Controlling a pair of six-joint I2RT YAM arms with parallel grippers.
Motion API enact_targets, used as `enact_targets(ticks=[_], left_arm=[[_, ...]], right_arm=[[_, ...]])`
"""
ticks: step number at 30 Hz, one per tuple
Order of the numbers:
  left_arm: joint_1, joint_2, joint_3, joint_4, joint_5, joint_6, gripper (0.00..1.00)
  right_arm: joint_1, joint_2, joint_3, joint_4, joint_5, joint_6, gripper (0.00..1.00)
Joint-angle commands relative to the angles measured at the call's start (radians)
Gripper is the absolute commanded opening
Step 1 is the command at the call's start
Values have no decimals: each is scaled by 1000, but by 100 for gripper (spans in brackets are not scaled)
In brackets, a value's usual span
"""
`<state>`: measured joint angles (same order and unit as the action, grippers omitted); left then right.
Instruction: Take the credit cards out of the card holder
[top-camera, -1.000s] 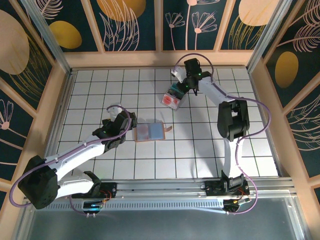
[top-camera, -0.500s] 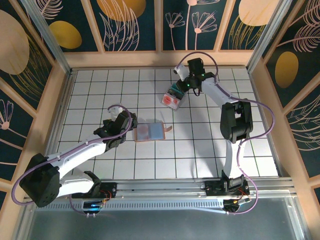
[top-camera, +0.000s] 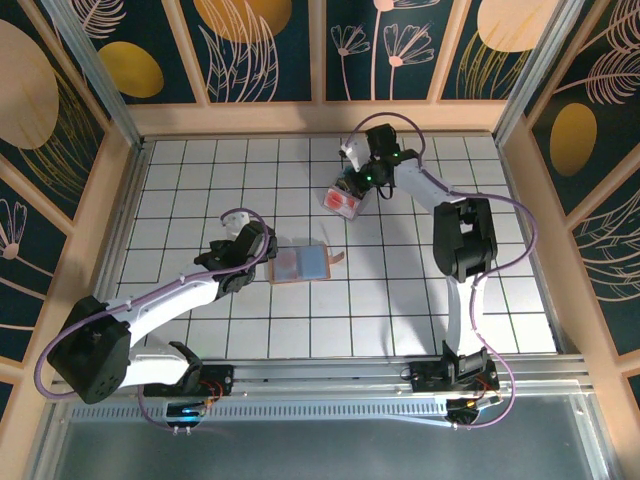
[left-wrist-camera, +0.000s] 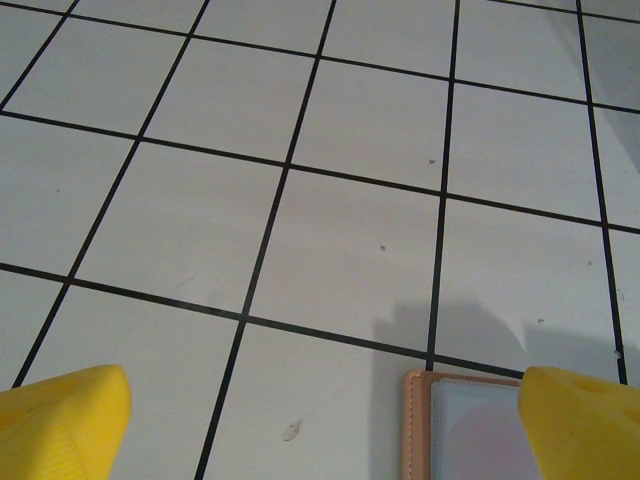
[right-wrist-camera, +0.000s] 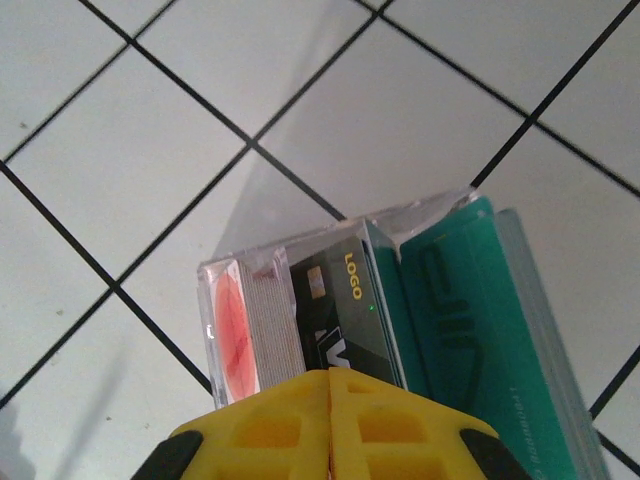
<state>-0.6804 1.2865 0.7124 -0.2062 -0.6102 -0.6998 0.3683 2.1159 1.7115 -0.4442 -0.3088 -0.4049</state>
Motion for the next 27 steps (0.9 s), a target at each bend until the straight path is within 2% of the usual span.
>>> enact_targets(ticks=[1, 27], left_arm=[[8, 8, 29, -6, 1, 1, 99], [9, -7, 16, -24, -10, -4, 99]], right_arm=[[3, 31, 41, -30, -3, 19, 8], [-27, 79, 102, 50, 238, 98, 9]])
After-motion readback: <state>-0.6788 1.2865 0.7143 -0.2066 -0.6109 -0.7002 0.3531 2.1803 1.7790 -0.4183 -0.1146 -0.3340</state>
